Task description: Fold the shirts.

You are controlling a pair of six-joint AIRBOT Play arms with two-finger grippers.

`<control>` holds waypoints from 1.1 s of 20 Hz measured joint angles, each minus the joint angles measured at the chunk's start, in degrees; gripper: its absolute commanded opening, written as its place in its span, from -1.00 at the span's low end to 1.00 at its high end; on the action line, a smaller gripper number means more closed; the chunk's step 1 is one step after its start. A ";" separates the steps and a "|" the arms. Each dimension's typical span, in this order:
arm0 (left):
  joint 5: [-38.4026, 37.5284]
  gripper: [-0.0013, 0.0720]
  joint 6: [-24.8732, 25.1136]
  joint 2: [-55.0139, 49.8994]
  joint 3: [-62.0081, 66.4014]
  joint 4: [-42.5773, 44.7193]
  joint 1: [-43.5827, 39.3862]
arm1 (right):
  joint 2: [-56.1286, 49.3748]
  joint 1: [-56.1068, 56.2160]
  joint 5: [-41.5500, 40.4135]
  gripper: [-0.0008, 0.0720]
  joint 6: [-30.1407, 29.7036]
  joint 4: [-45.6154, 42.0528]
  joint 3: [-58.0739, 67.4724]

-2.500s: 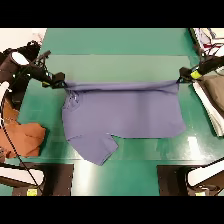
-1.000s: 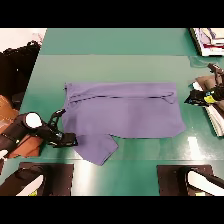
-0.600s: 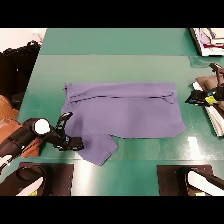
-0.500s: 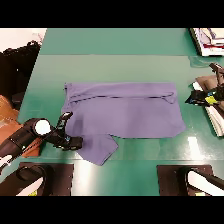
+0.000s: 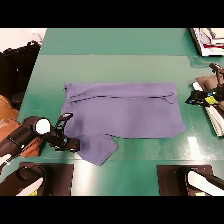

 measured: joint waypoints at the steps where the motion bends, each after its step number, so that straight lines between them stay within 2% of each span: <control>1: -0.37 0.58 -0.42 0.00 -0.07 0.63 0.00 | 0.00 0.00 0.00 -0.06 0.02 0.00 0.00; 7: 4.70 0.58 -2.97 0.11 -2.49 -3.30 0.00 | 0.00 0.00 -0.09 -0.06 0.02 -0.02 0.00; 8: 5.92 0.38 -3.34 0.15 -2.69 -3.82 0.00 | 0.00 0.00 -0.24 -0.06 0.02 -0.02 0.00; 9: 7.26 -0.05 -3.69 0.15 -2.84 -4.22 -0.02 | 0.00 0.00 -0.26 -0.06 0.00 -0.02 0.00; 10: 8.66 -0.30 -3.91 0.11 -3.04 -4.15 -0.02 | 0.00 0.00 -0.31 -0.06 0.02 -0.02 0.00; 12: 10.86 -0.36 -4.72 0.07 -3.26 -5.01 0.00 | 0.00 0.00 -0.37 -0.06 0.02 -0.02 0.00; 13: 11.85 -0.91 -5.05 0.04 -3.28 -5.44 0.00 | 0.00 0.00 -0.37 -0.06 0.00 -0.02 0.00; 17: 12.94 -0.90 -5.35 -0.02 -1.14 -5.92 0.00 | 0.02 -0.35 1.03 -0.06 -0.13 -0.28 -0.13; 19: 11.15 -0.90 -4.50 0.04 1.88 -6.43 0.00 | 0.55 -1.64 2.19 -0.05 -0.33 -0.52 -1.68; 20: 10.32 -0.90 -3.76 0.04 3.80 -6.64 0.00 | 1.05 -2.62 2.58 0.06 -0.46 -0.52 -3.23; 21: 9.77 -0.90 -3.08 0.07 5.64 -6.78 0.00 | 1.73 -3.93 2.91 0.33 -0.48 -0.52 -5.46; 22: 9.44 -0.90 -2.58 0.07 7.34 -6.84 0.00 | 2.32 -5.25 3.15 0.36 -0.50 -0.55 -7.87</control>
